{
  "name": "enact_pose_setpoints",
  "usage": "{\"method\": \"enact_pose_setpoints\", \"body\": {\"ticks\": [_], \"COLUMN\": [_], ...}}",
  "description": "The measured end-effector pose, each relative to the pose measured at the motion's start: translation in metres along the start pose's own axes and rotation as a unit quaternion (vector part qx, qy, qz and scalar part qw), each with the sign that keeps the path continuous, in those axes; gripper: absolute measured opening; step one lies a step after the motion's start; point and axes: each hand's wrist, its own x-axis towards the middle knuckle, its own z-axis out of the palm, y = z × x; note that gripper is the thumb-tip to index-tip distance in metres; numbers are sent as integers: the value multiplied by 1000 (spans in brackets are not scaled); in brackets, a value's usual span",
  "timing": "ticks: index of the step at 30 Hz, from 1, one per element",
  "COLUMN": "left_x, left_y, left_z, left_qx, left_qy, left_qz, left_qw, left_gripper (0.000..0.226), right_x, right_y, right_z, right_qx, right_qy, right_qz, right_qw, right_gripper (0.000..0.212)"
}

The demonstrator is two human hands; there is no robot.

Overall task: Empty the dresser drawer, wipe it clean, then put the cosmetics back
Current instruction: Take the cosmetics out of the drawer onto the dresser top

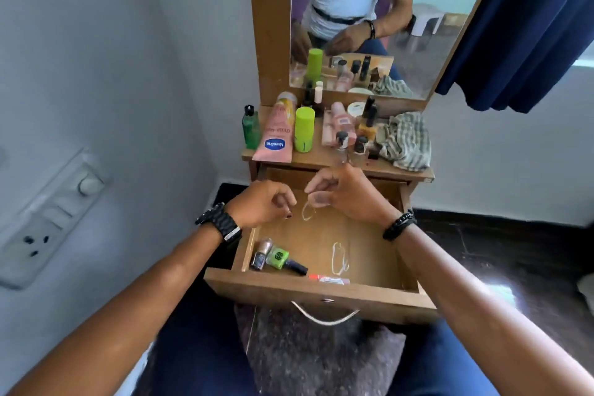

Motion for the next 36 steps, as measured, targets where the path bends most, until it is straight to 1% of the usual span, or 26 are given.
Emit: {"method": "enact_pose_setpoints", "body": {"ticks": [2, 4, 6, 7, 10, 12, 16, 18, 20, 24, 27, 30, 34, 36], "left_x": [-1, 0, 4, 6, 7, 8, 7, 8, 8, 7, 5, 5, 7, 8], "left_y": [-15, -24, -29, -29, -29, -32, -38, -39, -40, -40, -35, -28, -21, -20], "left_z": [14, 25, 34, 37, 42, 45, 47, 47, 46, 42, 36, 35, 39, 38], "left_qx": [62, 131, 209, 248, 349, 387, 410, 407, 409, 433, 441, 449, 455, 458], "left_qy": [-69, -106, -116, -119, -150, -151, -143, -149, -165, -205, -236, -255, -264, -267], "left_qz": [-9, -3, 24, 37, 49, 51, 55, 52, 46, 43, 41, 21, 2, 5], "left_qw": [996, 986, 971, 961, 924, 908, 899, 900, 896, 877, 865, 856, 850, 848], "left_gripper": [18, 20, 22, 24, 29, 29, 23, 21, 17, 19, 19, 23, 18, 17], "right_x": [-6, -10, -12, -12, -9, -8, -8, -9, -8, -11, -17, -23, -27, -28], "right_y": [18, 34, 44, 47, 55, 58, 58, 58, 60, 63, 61, 60, 58, 57], "right_z": [20, 38, 55, 62, 83, 92, 95, 92, 88, 70, 53, 40, 33, 31], "right_qx": [-34, -70, -93, -99, -168, -209, -259, -270, -267, -241, -224, -202, -187, -169], "right_qy": [-52, -96, -137, -156, -198, -209, -226, -221, -203, -168, -154, -140, -122, -107], "right_qz": [25, 45, 68, 78, 112, 122, 111, 104, 105, 121, 132, 134, 123, 125], "right_qw": [998, 992, 984, 980, 959, 947, 932, 931, 936, 948, 953, 960, 967, 972], "right_gripper": [10, 9, 4, 5, 18, 26, 31, 32, 28, 15, 10, 9, 12, 11]}}
